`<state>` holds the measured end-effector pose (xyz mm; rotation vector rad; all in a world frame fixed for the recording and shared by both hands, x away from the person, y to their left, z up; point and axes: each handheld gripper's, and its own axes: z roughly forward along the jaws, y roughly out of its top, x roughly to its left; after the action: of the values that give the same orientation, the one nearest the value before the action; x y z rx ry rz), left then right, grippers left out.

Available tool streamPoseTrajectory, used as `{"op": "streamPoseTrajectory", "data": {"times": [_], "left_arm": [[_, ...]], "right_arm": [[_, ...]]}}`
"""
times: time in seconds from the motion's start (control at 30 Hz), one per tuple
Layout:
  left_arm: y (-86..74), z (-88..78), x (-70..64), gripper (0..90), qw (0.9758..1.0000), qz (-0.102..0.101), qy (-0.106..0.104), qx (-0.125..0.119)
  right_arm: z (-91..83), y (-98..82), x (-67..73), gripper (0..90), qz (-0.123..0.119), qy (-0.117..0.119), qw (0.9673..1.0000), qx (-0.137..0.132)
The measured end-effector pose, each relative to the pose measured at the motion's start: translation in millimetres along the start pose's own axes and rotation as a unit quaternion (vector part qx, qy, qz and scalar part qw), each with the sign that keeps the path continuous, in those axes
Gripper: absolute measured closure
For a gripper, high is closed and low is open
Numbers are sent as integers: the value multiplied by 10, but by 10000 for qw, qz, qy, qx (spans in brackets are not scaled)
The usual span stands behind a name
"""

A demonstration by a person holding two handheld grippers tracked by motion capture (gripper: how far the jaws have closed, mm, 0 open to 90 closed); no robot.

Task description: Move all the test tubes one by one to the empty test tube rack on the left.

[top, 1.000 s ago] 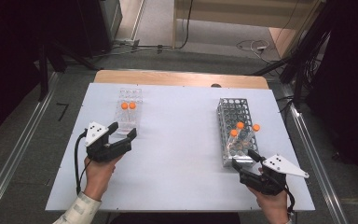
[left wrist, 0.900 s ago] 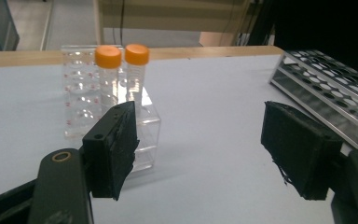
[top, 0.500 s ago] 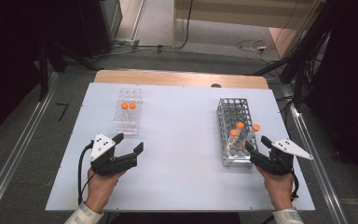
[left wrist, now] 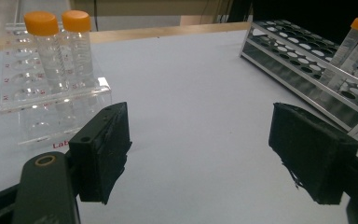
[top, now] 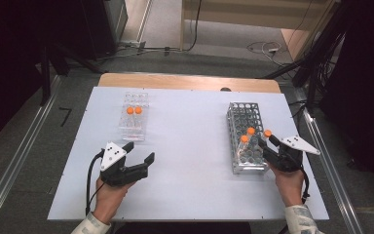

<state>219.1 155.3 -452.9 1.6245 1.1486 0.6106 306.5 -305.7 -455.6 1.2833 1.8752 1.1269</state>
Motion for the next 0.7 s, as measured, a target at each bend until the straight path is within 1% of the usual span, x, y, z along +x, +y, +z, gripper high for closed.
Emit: {"op": "streamPoseTrajectory", "data": {"times": [0.07, 0.23, 0.37, 0.47, 0.57, 0.7], "left_arm": [[-4, 7, -2, 203, 10000, -3, 1, -6], [-5, 11, -7, 203, 10000, 21, -9, 6], [-6, 11, -6, 203, 10000, 18, -11, 18], [-10, 16, -8, 203, 10000, 24, -31, 31], [-12, 20, -9, 203, 10000, 23, -36, 41], [-11, 25, -11, 203, 10000, 13, -44, 40]], "right_arm": [[24, 3, -1, 583, -24, 34, 10000, 9], [77, 2, 2, 628, -32, 12, 10000, 80], [96, 3, 7, 697, -33, -11, 9999, 95], [94, 6, 8, 710, -32, -45, 9999, 90], [77, 13, -3, 712, -22, -58, 10000, 29], [12, 61, 2, 713, 2, -90, 9999, -141]]}}
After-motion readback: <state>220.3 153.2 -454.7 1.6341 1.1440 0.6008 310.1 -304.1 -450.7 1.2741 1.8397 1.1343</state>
